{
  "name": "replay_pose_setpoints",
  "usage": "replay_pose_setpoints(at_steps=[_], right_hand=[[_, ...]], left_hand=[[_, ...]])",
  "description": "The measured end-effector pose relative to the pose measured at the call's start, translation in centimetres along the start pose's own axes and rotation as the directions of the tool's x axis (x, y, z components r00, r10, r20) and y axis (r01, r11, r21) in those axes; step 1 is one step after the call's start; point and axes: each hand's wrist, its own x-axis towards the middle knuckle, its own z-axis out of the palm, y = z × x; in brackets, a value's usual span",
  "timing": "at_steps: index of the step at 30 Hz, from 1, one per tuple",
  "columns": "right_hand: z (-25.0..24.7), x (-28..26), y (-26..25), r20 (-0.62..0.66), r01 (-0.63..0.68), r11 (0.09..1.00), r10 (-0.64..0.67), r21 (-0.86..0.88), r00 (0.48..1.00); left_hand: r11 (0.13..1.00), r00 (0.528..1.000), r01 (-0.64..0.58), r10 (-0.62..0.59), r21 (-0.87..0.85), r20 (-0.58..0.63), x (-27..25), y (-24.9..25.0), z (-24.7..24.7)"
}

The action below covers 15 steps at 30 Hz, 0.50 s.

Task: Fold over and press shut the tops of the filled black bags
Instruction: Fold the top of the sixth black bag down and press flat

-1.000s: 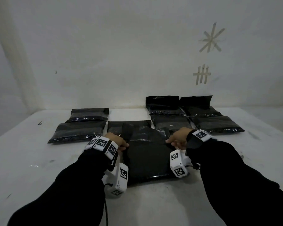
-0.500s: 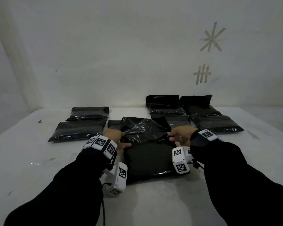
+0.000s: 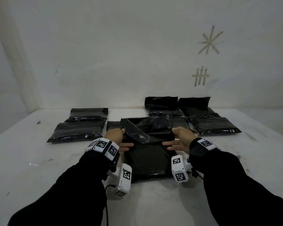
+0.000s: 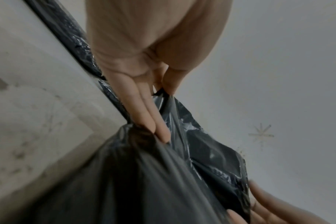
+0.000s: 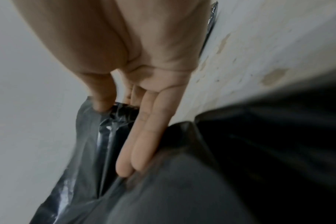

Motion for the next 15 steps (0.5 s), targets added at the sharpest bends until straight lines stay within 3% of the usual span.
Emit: replay_pose_setpoints(at_steps=[4, 15], right_hand=[[0.2, -0.2, -0.3, 0.038, 0.034, 0.998, -0.032, -0.058, 0.999], [0.6, -0.1, 0.8, 0.037, 0.055, 0.995, -0.059, 0.086, 0.998]], left_hand=[[1.000, 1.000, 0.001, -0.001, 0.016, -0.004, -0.1, 0.2, 0.0], [0.994, 0.994, -0.102, 0.101, -0.038, -0.043, -0.8, 0.4, 0.1]])
